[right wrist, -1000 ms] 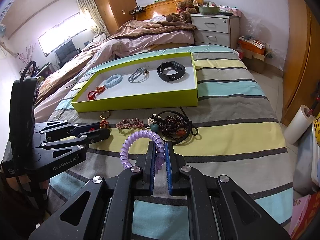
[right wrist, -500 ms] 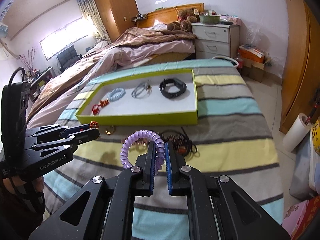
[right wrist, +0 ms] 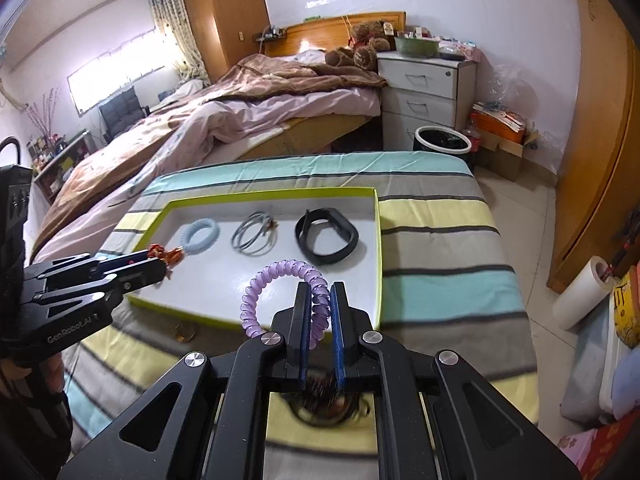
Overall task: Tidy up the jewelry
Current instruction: 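Carry the red ornament and lavender hair tie into the box and open both tools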
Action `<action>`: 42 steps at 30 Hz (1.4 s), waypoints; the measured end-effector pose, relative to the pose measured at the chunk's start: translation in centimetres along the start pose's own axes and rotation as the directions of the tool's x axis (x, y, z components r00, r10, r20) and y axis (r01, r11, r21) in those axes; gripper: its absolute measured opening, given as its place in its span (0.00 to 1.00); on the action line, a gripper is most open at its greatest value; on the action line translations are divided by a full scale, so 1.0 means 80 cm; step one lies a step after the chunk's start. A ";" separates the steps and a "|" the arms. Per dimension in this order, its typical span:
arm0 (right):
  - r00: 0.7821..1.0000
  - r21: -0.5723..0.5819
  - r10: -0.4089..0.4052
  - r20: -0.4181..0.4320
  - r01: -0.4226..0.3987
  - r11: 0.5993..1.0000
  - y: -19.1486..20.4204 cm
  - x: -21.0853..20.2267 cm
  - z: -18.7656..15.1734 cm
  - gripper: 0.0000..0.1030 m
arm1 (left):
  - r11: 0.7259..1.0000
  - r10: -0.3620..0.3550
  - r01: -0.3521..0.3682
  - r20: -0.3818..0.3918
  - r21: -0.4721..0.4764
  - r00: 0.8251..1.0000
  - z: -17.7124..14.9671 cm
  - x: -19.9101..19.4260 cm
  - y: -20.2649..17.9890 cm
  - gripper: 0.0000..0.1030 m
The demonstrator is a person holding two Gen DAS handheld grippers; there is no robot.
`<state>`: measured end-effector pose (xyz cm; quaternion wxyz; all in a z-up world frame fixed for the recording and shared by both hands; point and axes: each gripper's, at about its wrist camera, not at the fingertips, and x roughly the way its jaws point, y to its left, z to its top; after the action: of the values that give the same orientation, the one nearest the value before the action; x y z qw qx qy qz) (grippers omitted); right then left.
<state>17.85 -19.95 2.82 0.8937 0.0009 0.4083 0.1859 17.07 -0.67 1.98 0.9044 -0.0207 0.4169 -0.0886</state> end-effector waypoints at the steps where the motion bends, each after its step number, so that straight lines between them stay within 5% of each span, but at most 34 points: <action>1: 1.000 0.004 0.001 -0.009 -0.001 1.000 -0.002 0.008 0.004 0.09 | 1.000 -0.002 0.002 -0.005 0.001 1.000 0.003 0.006 0.002 0.18; 17: 0.992 -0.087 -0.062 -0.109 0.053 0.995 -0.004 0.074 0.005 0.09 | 1.000 0.013 -0.014 -0.087 -0.012 0.996 0.006 0.078 0.018 0.18; 37: 0.989 -0.125 -0.092 -0.118 0.077 0.989 0.001 0.082 0.006 0.10 | 0.999 -0.011 0.008 -0.089 -0.038 0.996 0.005 0.081 0.025 0.20; 42: 0.990 -0.112 -0.092 -0.107 0.080 0.990 -0.001 0.079 0.006 0.12 | 0.999 -0.008 0.004 -0.080 -0.041 0.997 0.006 0.076 0.024 0.30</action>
<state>21.97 -17.88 -1.48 0.8753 -0.0755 0.4469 0.1687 21.58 0.10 -2.51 0.8860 -0.0370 0.4545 -0.0834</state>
